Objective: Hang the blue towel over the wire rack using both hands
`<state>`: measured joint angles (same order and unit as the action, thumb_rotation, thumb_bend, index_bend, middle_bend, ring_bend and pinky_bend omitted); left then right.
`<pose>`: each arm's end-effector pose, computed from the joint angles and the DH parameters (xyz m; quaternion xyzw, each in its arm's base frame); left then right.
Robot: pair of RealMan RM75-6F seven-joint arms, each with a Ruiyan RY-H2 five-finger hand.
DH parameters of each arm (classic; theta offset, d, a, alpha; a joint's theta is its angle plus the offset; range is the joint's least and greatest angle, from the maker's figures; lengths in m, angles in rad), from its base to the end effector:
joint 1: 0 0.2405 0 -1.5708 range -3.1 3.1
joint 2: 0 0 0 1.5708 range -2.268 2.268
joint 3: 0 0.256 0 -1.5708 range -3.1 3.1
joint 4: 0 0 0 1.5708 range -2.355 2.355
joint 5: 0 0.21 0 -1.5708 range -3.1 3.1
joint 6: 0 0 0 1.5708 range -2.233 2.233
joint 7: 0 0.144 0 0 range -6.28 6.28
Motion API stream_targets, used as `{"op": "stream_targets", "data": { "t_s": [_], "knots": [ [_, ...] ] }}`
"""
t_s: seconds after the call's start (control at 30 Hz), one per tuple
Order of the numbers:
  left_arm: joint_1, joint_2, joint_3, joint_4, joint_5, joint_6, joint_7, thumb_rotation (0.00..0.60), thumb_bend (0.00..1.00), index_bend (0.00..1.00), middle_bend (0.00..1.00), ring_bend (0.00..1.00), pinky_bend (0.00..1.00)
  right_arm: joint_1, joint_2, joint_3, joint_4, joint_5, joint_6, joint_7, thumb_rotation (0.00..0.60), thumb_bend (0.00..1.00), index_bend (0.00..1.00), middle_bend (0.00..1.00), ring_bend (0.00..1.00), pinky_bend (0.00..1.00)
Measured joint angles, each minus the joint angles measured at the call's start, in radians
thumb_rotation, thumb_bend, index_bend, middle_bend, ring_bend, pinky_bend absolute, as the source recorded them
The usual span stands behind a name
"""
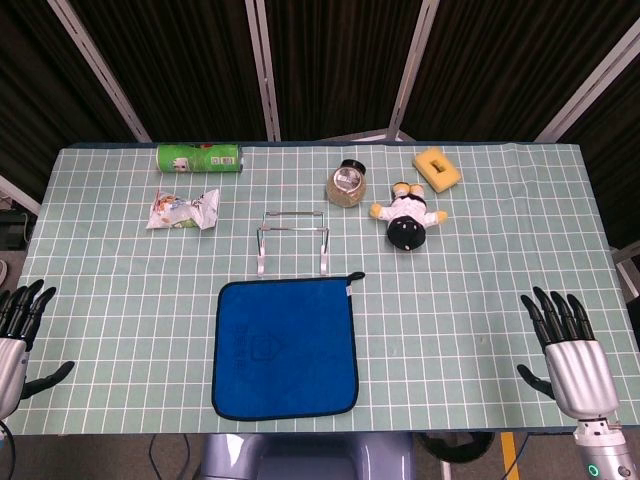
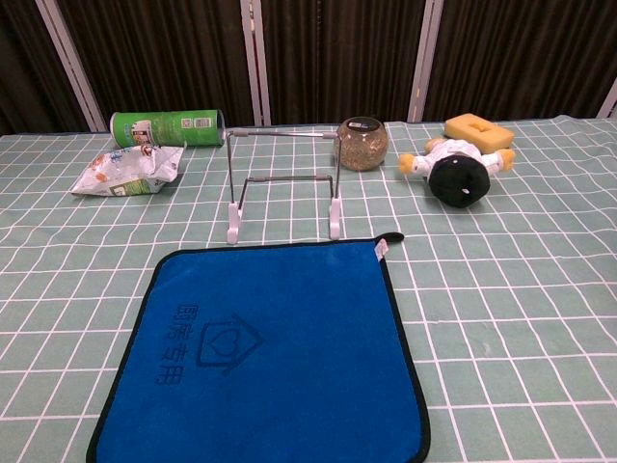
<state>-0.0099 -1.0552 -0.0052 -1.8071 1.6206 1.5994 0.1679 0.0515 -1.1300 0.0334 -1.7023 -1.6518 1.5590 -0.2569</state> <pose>-0.2708 0.1475 0.1675 -0.6053 -0.3528 -0.4005 0.5905 -0.2747 -0.1648 0.1490 0.6440 -0.2968 0.3812 0.5932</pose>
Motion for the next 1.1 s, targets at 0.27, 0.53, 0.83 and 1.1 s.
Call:
{"op": "stream_targets", "data": {
  "t_s": [0.27,0.53,0.83,1.1],
  "knots": [
    [-0.005,-0.004,-0.003,0.000,-0.010,-0.012,0.006,0.600,0.00,0.00,0.00,0.00,0.00,0.012,-0.013,-0.009,0.002,0.000,-0.037,-0.017,0.600,0.00,0.00,0.00,0.00,0.00],
    [-0.025,-0.016,-0.017,-0.001,-0.047,-0.052,0.035,0.600,0.00,0.00,0.00,0.00,0.00,0.112,-0.039,-0.024,0.004,-0.048,-0.195,-0.005,0.600,0.00,0.00,0.00,0.00,0.00],
    [-0.037,-0.048,-0.035,0.007,-0.105,-0.074,0.109,0.600,0.00,0.00,0.00,0.00,0.00,0.417,-0.159,-0.038,0.157,-0.235,-0.454,0.182,0.600,0.00,0.00,0.00,0.00,0.00],
    [-0.049,-0.067,-0.043,0.027,-0.158,-0.107,0.140,0.600,0.00,0.00,0.00,0.00,0.00,0.610,-0.337,-0.051,0.421,-0.361,-0.525,0.248,0.600,0.00,0.00,0.00,0.00,0.00]
  ]
}}
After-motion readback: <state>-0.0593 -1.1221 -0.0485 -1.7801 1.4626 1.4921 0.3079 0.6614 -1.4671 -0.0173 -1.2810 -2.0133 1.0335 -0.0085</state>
